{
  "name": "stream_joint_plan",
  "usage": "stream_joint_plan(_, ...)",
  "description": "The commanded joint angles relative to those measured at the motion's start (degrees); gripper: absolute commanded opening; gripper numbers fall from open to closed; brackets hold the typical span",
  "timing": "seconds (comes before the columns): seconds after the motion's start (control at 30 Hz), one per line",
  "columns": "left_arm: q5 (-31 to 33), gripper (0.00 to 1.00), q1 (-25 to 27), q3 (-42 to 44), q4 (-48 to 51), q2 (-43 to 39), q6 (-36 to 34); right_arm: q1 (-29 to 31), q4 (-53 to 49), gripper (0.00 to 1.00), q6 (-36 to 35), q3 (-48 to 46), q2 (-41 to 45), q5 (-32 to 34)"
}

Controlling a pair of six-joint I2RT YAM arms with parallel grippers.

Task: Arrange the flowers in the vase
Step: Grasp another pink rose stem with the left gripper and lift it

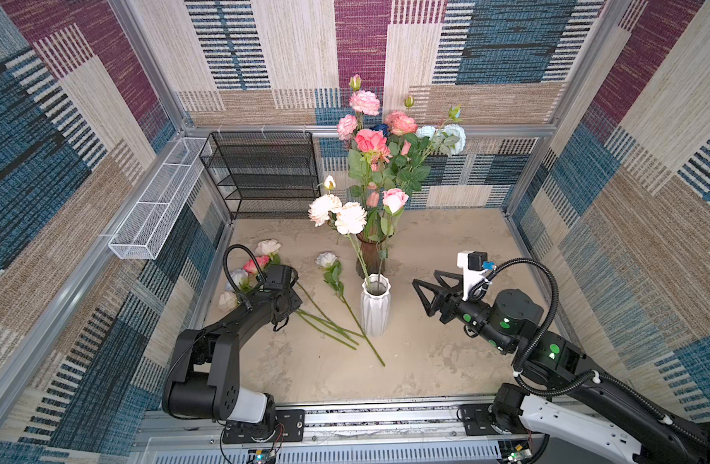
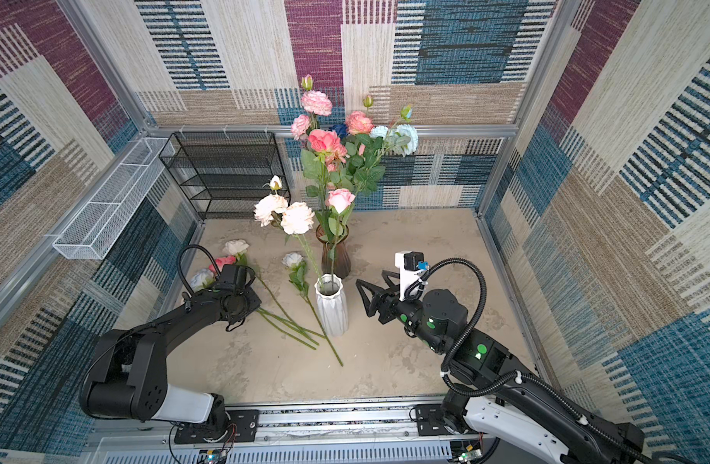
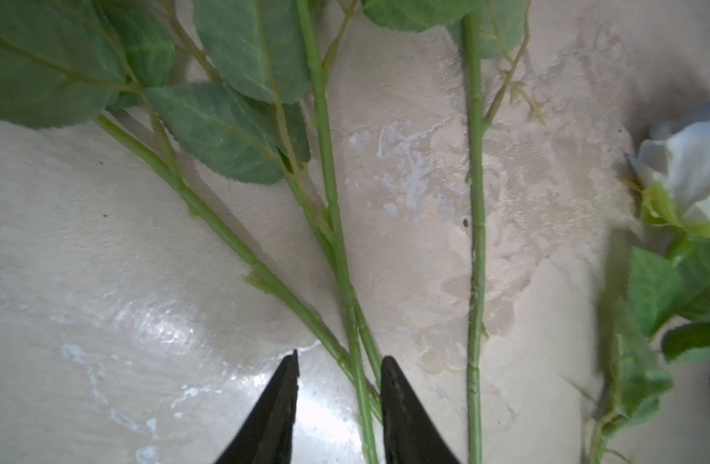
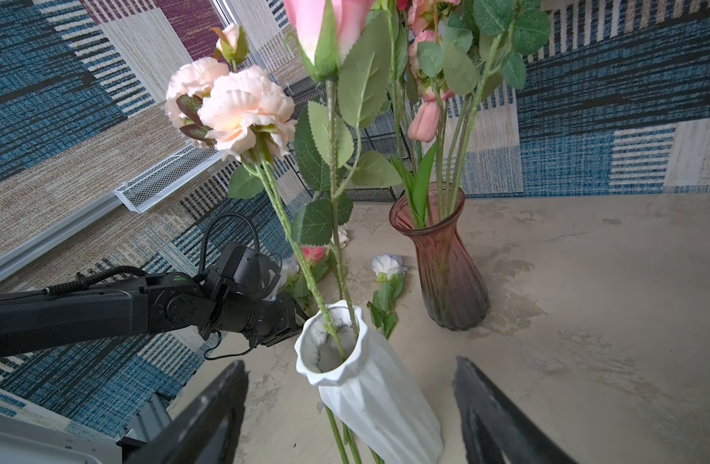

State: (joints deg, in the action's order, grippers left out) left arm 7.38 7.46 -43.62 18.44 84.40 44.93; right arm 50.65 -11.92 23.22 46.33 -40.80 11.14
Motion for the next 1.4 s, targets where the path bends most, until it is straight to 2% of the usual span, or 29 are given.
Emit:
stream_joint_plan(0.0,1.1,0.35,-0.3,-0.5,-1.2,1.4,-0.6,0.1,0.3,0.82,-0.3,-0.1,0.0,1.1)
stream_joint_plan(0.47,1.6,0.0,-0.3,0.5,-5.8,2.0,-0.3,0.0,0.4,0.82,-0.6,-0.3,-0.3,1.4)
stream_joint_plan(0.6,1.8,0.0,-0.3,1.7,-6.3,0.4,0.0,0.0,0.5,0.82,-0.6,-0.1,-0.6,1.3)
stream_joint_plan(0.77,1.1,0.21,-0.3,3.6,-8.3,-0.4,-0.3,0.0,0.5,0.82,-0.7,-0.2,-0.6,1.5)
stream_joint_plan(0.97,0.2,0.23,-0.3,3.7,-10.7,2.6,-0.3,0.1,0.1,0.82,-0.8,0.4,-0.7,1.6)
stream_joint_plan(1.03,0.1,0.21,-0.3,3.7,-10.9,3.1,-0.3,0.1,-0.2,0.82,-0.8,0.6,-0.7,1.7)
stream_joint_plan(1.17,0.7,0.05,-0.3,4.3,-11.2,1.7,0.1,0.1,-0.6,0.82,-0.9,0.7,-0.5,1.9)
stream_joint_plan(1.27,1.4,0.0,-0.3,4.5,-11.2,-0.1,-0.1,0.1,-0.4,0.83,-0.9,0.9,-0.5,2.1)
stream_joint_plan(1.37,1.0,0.0,-0.3,4.5,-10.5,-3.1,0.1,0.1,-0.3,0.83,-1.1,1.0,-0.7,2.0)
